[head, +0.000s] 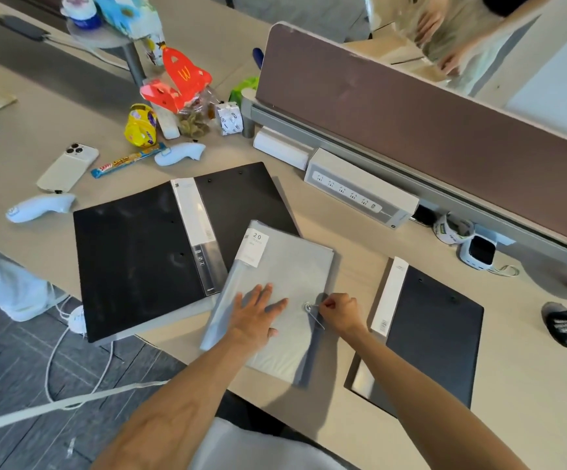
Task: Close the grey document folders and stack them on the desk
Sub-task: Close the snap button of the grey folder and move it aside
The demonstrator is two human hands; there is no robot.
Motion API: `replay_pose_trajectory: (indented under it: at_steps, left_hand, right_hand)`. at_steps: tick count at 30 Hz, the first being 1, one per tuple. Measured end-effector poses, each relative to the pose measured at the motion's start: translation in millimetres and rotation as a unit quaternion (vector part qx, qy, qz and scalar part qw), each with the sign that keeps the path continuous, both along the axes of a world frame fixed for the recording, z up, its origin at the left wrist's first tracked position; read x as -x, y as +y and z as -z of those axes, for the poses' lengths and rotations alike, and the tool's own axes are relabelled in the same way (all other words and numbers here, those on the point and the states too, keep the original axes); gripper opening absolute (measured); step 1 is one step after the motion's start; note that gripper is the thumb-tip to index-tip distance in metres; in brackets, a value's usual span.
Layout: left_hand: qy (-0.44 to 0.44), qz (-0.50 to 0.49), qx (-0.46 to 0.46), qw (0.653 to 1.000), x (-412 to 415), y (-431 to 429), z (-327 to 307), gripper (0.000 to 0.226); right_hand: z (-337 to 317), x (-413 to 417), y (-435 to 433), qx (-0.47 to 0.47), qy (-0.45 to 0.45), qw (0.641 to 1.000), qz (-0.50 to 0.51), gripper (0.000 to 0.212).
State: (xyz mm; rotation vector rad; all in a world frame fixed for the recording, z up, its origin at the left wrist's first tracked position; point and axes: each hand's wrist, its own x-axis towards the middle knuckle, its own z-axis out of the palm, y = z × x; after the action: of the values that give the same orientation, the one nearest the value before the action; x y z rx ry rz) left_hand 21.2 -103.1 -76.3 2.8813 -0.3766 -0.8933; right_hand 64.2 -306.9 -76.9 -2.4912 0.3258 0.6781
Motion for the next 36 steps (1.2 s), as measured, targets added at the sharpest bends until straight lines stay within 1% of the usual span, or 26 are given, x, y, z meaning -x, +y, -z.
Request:
replay_pose_trajectory:
  at_steps: [4,9,13,16,20,23,25,29,31,36]
  left_hand:
    - [0.007,0.004,-0.009,1.000,4,-3,-1,0.070]
    - [0.011,0.010,-0.025,1.000,6,-8,-1,0.069]
    - [0.005,0.013,-0.024,1.000,8,-9,0,0.070]
    - [0.003,0.007,-0.024,1.000,7,-10,1,0.070]
    - [0.003,0.010,-0.022,1.000,8,-9,2,0.070]
    - [0.002,0.011,-0.022,1.000,8,-8,6,0.071]
    - [0.002,0.009,-0.021,1.000,8,-9,8,0.071]
    - [0.000,0.002,-0.017,1.000,7,-8,13,0.072]
    - [-0.001,0.004,-0.015,1.000,7,-8,14,0.072]
    - [-0.032,0.025,0.001,0.999,4,-1,14,0.066]
  right_hand:
    - [0,14,-7,-0.022,-0.005,1.000,0.018,0.015]
    - [1,32,-1,-0.033,-0.028,0.999,-0.033,0.018]
    - [2,41,0,-0.009,-0.071,0.993,-0.098,0.030]
    - [-3,43,2,0.020,-0.095,0.981,-0.166,0.028]
    - [-7,39,-2,0.006,-0.093,0.983,-0.158,0.019]
    - [-8,38,-2,0.012,-0.103,0.981,-0.166,0.022]
    - [-7,37,1,0.033,-0.118,0.974,-0.190,0.025]
    - [-9,34,4,0.064,-0.121,0.962,-0.235,0.021]
    - [-9,34,5,0.069,-0.123,0.963,-0.231,0.022]
    - [-12,37,5,0.048,-0.098,0.980,-0.164,0.025]
